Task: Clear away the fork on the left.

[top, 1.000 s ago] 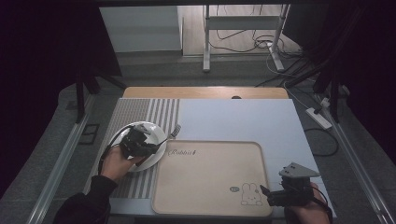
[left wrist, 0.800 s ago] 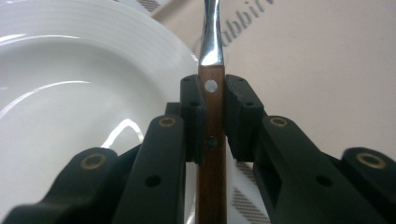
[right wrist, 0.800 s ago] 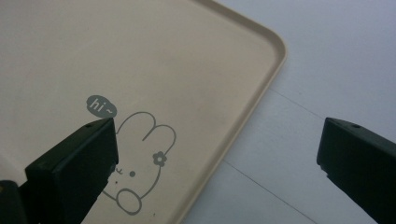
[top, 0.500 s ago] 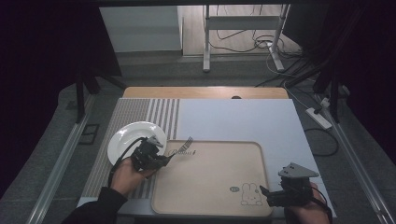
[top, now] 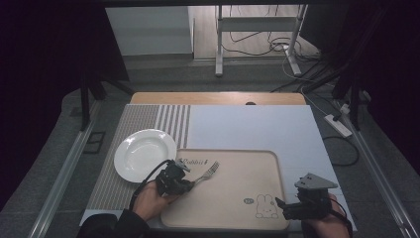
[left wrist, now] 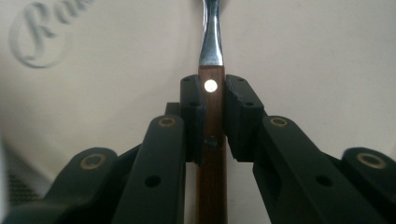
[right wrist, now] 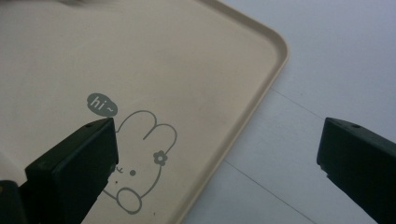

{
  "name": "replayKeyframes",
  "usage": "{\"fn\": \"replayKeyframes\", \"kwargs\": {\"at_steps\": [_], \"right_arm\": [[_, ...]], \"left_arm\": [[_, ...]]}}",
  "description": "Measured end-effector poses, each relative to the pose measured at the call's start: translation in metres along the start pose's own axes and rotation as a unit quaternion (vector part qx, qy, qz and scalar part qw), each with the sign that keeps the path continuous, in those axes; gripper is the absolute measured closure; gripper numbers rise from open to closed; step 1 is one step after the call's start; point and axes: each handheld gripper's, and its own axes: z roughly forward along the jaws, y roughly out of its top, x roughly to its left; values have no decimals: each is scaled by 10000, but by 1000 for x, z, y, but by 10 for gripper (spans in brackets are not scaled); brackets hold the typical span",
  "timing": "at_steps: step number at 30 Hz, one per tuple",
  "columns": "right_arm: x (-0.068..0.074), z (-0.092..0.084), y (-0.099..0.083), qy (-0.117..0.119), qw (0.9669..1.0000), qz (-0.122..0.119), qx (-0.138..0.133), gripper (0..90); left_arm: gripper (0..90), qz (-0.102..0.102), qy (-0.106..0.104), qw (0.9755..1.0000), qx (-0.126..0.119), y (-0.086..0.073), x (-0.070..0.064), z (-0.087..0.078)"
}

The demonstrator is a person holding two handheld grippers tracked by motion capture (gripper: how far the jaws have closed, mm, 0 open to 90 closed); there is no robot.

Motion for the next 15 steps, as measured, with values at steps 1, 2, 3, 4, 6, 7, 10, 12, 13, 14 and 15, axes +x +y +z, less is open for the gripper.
{"fn": "replayKeyframes", "kwargs": {"at_steps": [1,2,3,4,6,7,10,12,13,14,15], "right_arm": [[0,0,0,2,10000,-6,-5,0],[0,0,0,6,10000,-3,-6,0],[0,0,0,8,10000,7,-11,0],[0,0,0,8,10000,7,-11,0],[0,0,1,9,10000,10,-11,0],[0,1,1,8,10000,10,-9,0],[0,1,1,16,10000,5,-5,0],[0,2,1,11,10000,4,5,0],[0,2,2,13,10000,2,11,0],[0,2,2,14,10000,2,15,0],[0,2,2,12,10000,2,21,0]], "left_arm": [[773,37,-4,10000,27,-1,-2,1],[766,72,-29,9999,64,-2,-3,2],[722,99,-60,9999,49,-3,-4,2],[722,85,-115,9999,-7,-3,-4,1],[660,154,-155,9997,-129,-1,-5,-4],[679,209,-134,9995,-215,0,-7,-7],[831,275,-261,9988,-313,8,-7,-8],[888,347,-257,9985,-348,15,-9,-5],[889,344,-224,9987,-300,20,-10,-3],[889,351,-178,9988,-285,24,-12,0],[890,402,-175,9987,-249,28,-13,3]]}}
